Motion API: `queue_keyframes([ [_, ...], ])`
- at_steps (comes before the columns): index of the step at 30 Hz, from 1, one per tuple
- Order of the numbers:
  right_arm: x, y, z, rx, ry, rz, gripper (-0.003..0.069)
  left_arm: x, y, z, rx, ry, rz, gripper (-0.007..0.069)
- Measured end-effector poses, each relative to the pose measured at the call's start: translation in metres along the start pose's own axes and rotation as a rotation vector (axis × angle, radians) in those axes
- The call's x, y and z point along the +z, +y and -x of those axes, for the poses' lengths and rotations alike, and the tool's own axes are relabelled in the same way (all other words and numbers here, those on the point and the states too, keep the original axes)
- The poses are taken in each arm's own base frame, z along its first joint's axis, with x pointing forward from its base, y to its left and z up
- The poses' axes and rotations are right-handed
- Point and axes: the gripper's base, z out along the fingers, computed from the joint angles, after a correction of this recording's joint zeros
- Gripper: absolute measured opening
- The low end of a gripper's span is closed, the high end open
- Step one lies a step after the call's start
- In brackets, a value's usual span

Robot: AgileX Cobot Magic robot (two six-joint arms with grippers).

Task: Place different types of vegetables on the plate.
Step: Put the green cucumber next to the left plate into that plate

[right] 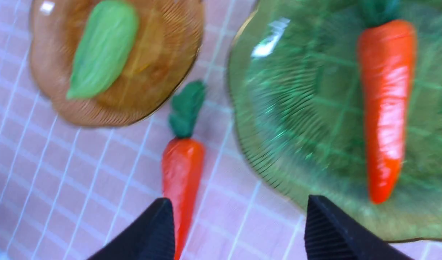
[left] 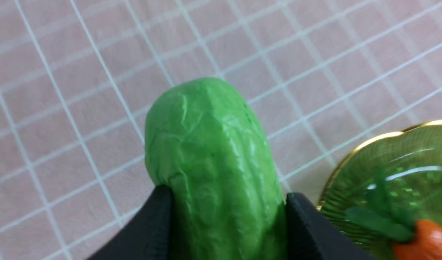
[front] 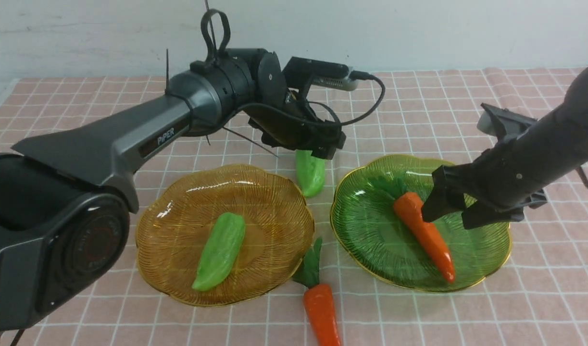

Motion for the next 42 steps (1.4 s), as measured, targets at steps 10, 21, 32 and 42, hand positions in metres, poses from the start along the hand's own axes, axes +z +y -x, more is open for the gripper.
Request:
queue_keyframes([
  [10, 0.035, 0.081, -0.034, -0.221, 0.181, -0.059, 0.044, -0.089, 0.021, -0.002, 0.036, 0.229, 0.245, 0.0298],
  [21, 0.134, 0.109, -0.057, -0.257, 0.313, -0.181, 0.044, -0.087, 0.039, -0.063, -0.096, 0.44, 0.292, 0.0296],
  [32, 0.195, 0.094, -0.067, -0.241, 0.374, -0.22, 0.0402, -0.069, 0.055, -0.131, -0.248, 0.513, 0.303, 0.0296],
  [42, 0.172, 0.092, -0.068, -0.291, 0.435, -0.287, 0.0219, -0.056, 0.066, -0.141, -0.295, 0.553, 0.32, 0.0297],
])
